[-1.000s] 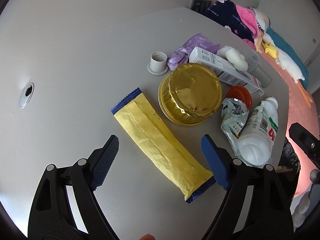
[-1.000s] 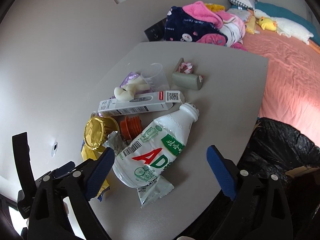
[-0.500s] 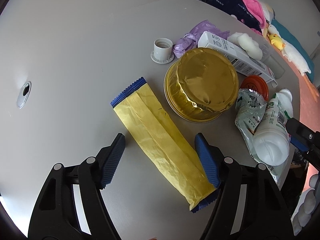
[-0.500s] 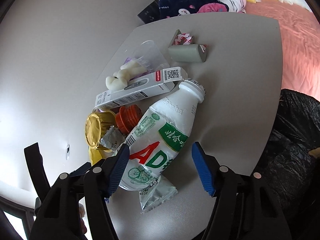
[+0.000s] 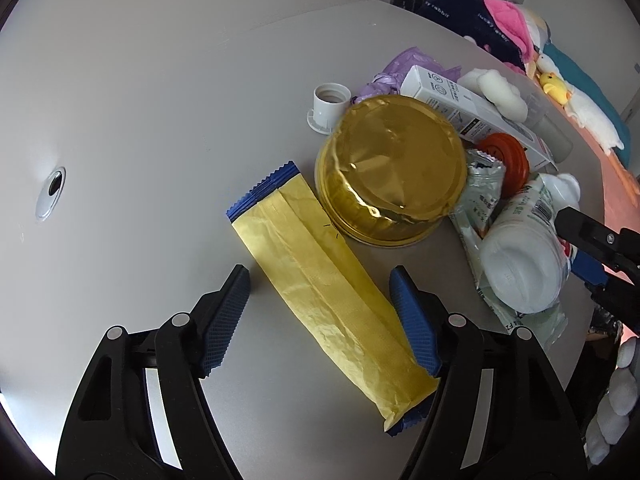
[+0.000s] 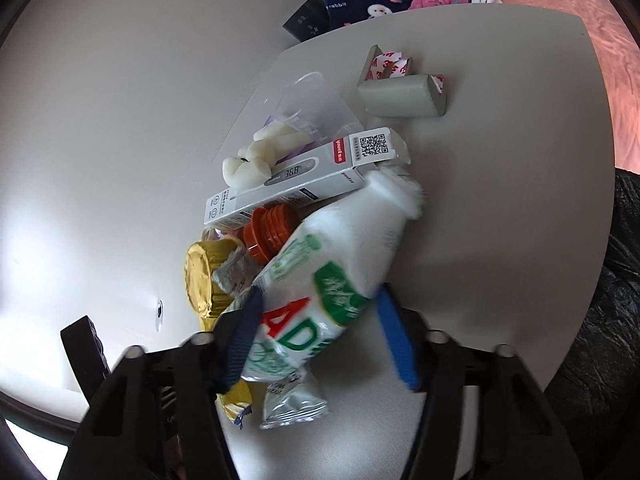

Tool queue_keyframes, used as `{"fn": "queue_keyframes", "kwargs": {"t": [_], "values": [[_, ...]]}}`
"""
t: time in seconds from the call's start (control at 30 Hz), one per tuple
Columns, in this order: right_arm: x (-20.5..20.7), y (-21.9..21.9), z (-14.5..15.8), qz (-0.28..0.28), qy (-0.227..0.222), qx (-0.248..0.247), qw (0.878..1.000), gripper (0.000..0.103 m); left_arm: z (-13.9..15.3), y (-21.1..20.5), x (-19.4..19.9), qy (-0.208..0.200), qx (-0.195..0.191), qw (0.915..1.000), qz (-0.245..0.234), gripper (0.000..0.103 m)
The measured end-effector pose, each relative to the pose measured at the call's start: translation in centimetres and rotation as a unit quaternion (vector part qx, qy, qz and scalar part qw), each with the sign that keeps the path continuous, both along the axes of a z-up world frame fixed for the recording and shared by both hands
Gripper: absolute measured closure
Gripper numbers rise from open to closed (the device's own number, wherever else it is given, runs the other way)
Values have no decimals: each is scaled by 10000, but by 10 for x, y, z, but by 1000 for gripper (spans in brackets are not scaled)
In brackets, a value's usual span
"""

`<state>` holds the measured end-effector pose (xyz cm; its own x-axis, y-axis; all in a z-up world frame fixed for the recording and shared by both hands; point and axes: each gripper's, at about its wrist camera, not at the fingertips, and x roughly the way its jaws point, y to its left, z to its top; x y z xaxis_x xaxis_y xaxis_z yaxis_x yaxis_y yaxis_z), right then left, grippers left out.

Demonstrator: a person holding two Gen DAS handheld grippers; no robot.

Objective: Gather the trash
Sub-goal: 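Grasp the yellow envelope with the left tool while the right tool grasps the white AD bottle, then lift the white bottle with the right tool and drop it into the black trash bag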

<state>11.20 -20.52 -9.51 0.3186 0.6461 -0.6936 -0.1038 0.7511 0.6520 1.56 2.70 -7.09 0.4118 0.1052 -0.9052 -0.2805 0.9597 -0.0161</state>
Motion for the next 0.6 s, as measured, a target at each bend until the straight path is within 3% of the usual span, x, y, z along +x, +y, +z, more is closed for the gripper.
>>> {"fn": "queue_keyframes", "kwargs": {"t": [0.1, 0.17, 0.27, 0.4, 0.6], "values": [[4, -1, -5, -30, 41, 191, 9998, 59, 1, 1, -1, -58, 57, 9999, 70, 41], [5, -1, -6, -24, 23, 274, 9996, 61, 2, 4, -3, -156, -4, 9998, 101, 56], [4, 1, -3, 22, -119, 315, 9994, 63, 5, 12, -6, -275, -222, 9992, 166, 71], [-5, 3, 10, 123, -428, 326, 9985, 73, 5, 20, -8, -429, -555, 9973, 215, 80], [-14, 13, 34, 341, -1014, -1, 9943, 78, 13, 20, -9, -572, -559, 9966, 184, 84]]}}
